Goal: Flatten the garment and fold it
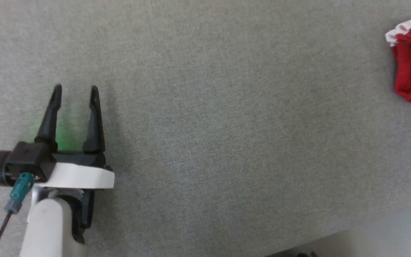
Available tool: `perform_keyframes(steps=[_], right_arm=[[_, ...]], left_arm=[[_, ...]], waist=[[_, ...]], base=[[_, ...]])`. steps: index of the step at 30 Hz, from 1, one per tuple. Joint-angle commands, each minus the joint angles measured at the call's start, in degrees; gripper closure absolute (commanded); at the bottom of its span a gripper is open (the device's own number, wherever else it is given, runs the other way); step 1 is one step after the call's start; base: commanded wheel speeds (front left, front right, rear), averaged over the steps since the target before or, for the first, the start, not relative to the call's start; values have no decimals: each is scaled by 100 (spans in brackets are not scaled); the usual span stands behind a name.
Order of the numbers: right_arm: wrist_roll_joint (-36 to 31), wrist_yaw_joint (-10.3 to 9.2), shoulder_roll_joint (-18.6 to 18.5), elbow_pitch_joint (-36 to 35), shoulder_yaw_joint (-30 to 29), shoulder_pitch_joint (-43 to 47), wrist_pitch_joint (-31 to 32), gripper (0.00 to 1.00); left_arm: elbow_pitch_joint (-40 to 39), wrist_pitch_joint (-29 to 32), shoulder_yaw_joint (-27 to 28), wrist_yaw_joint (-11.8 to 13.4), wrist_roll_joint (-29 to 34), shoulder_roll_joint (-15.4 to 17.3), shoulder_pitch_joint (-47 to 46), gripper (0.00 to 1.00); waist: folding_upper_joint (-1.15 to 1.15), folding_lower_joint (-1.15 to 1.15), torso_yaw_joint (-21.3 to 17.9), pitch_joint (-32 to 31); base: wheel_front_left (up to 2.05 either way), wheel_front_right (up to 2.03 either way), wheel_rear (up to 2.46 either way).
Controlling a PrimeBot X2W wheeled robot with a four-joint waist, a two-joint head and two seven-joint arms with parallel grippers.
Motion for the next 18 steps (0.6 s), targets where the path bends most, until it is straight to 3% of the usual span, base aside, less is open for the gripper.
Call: perform_keyframes(steps=[1, 7, 12, 18], right_arm=[[40, -12, 97, -147, -20, -84, -282, 0], [303, -12, 360, -839, -101, 66, -1218, 0], [904, -12, 930, -2226, -170, 681, -2064, 0], [817, -12, 1580, -3739, -414, 1764, -2445, 0]], left_arm=[[127, -90, 9, 47, -67, -43, 107, 0], [441, -270, 64, 110, -234, -179, 243, 0], [664, -371, 47, 174, -349, -297, 450, 0], [730, -411, 158, 264, -452, -324, 611, 0]], waist=[[1, -1, 48, -451], [1, -1, 162, -1215], [1, -1, 466, -2102], [1, -1, 759, -2701]], base=[[0, 0, 0], [0, 0, 0], [0, 0, 0], [0, 0, 0]])
